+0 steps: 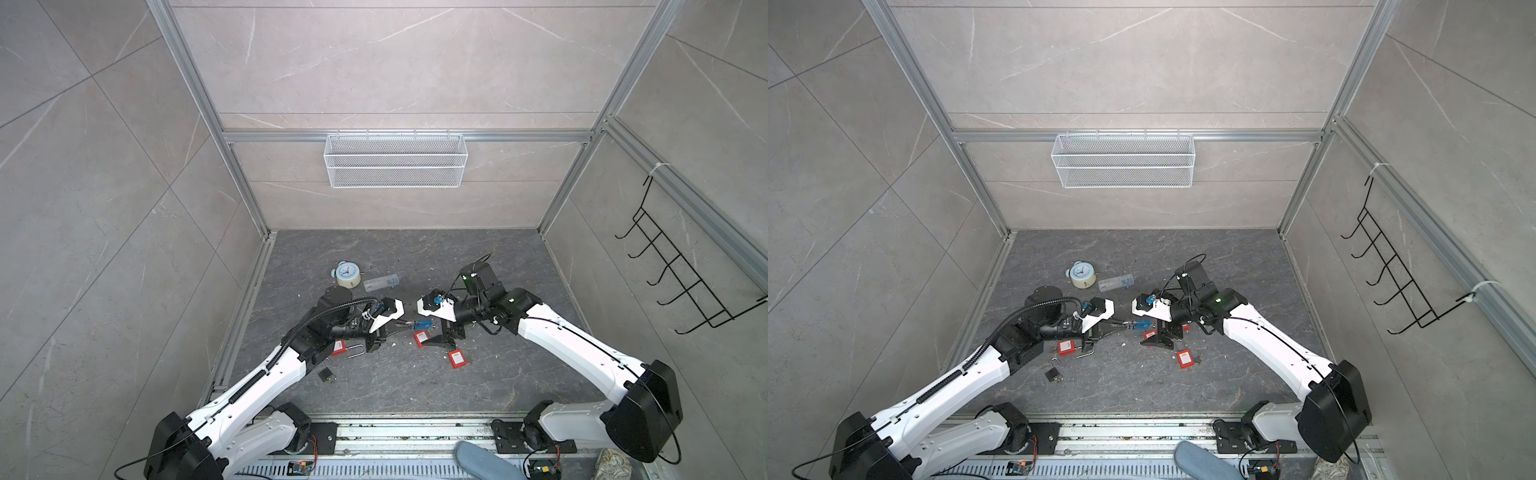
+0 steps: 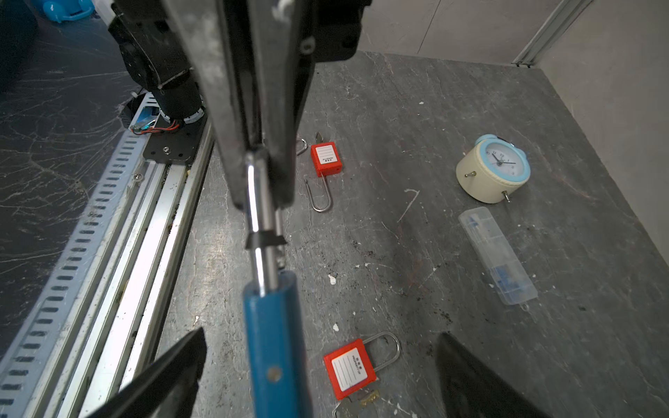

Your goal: Lock with the key

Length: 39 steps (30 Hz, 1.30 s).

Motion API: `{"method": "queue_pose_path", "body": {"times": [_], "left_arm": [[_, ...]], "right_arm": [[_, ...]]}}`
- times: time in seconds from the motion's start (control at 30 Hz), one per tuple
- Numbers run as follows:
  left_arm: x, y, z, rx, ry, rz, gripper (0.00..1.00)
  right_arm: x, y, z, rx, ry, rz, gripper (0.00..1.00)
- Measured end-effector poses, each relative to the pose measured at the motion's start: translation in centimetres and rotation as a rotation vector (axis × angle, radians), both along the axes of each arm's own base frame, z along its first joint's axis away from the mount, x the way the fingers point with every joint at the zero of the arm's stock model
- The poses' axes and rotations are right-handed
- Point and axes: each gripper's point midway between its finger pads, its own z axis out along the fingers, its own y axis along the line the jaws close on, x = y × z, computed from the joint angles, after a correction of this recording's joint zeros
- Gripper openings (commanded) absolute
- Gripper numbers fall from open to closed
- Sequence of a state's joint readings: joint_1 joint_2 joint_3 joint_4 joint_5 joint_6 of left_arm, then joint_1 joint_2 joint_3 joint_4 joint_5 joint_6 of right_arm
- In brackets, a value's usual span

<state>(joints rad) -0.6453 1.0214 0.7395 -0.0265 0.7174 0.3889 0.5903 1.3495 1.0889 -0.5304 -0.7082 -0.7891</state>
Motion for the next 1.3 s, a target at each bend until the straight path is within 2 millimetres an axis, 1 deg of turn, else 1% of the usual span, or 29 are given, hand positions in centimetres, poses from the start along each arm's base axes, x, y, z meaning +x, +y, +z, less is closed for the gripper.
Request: {"method": "queue_pose_path", "body": {"times": [0.13,0.17,0.3,0.33,0.37,0.4,0.43,0.5,0.57,0.63,0.7,0.77,0.83,0.87,0.93,0.97,1.03,1.07,1.13,1.2,1.3], "left_arm": [[-0.1,0.0,0.1,-0.001,-0.003,0.0,0.0],[-0.1,0.1,0.1,-0.002,-0.004,0.0,0.0],[-0.1,0.1,0.1,-0.002,-0.007,-0.001,0.0],[-0.1,0.1,0.1,-0.002,-0.006,-0.002,0.0],[-0.1,0.1,0.1,-0.002,-0.007,-0.002,0.0],[-0.1,0.1,0.1,-0.002,-0.007,-0.003,0.0],[-0.1,0.1,0.1,-0.002,-0.007,-0.003,0.0],[-0.1,0.1,0.1,-0.002,-0.008,-0.004,0.0],[-0.1,0.1,0.1,-0.002,-0.01,-0.006,0.0],[-0.1,0.0,0.1,-0.002,-0.012,-0.007,0.0],[-0.1,0.0,0.1,-0.001,-0.014,-0.008,0.0],[-0.2,0.0,0.1,0.0,-0.014,-0.011,0.0],[-0.2,0.0,0.0,0.001,-0.013,-0.016,0.0],[-0.2,-0.1,-0.1,0.002,-0.011,-0.017,0.0],[-0.2,-0.1,-0.2,0.003,-0.008,-0.021,0.0],[-0.2,-0.1,-0.2,0.004,-0.006,-0.023,0.0],[-0.3,-0.2,-0.3,0.005,-0.003,-0.03,0.0],[-0.3,-0.2,-0.4,0.006,-0.002,-0.031,0.0],[-0.3,-0.3,-0.5,0.008,0.001,-0.034,0.0],[-0.4,-0.4,-0.6,0.01,0.002,-0.038,0.0],[-0.6,-0.7,-0.8,0.014,0.008,-0.049,0.0]], "right_arm": [[0.0,0.1,0.1,0.007,-0.002,0.002,0.99],[0.0,0.1,0.2,0.01,-0.006,0.006,0.97],[-0.3,0.2,0.3,0.015,-0.028,0.037,0.83],[-0.3,0.1,0.3,0.015,-0.029,0.041,0.78],[-0.4,0.1,0.3,0.015,-0.035,0.051,0.66],[-0.5,0.2,0.3,0.017,-0.036,0.058,0.61],[-0.7,0.1,0.3,0.016,-0.029,0.059,0.59],[-0.8,0.1,0.3,0.017,-0.033,0.072,0.51],[-1.0,0.1,0.2,0.018,-0.03,0.078,0.45],[-1.1,0.1,0.2,0.019,-0.027,0.087,0.35],[-1.4,0.1,0.3,0.021,-0.023,0.102,0.27],[-1.5,0.2,0.4,0.019,-0.011,0.114,0.25],[-1.6,0.3,0.6,0.019,-0.003,0.128,0.2],[-1.6,0.4,0.6,0.019,0.0,0.133,0.2],[-1.8,0.3,0.6,0.017,0.002,0.144,0.1],[-1.9,0.3,0.5,0.015,0.001,0.152,0.08],[-2.1,0.2,0.4,0.01,0.008,0.155,0.08],[-2.2,0.1,0.3,0.007,0.012,0.157,0.05],[-2.3,0.1,0.3,0.0,0.016,0.162,0.04],[-2.3,0.0,0.2,-0.004,0.02,0.166,0.0],[-2.4,-0.1,0.0,-0.011,0.029,0.166,0.0]]}}
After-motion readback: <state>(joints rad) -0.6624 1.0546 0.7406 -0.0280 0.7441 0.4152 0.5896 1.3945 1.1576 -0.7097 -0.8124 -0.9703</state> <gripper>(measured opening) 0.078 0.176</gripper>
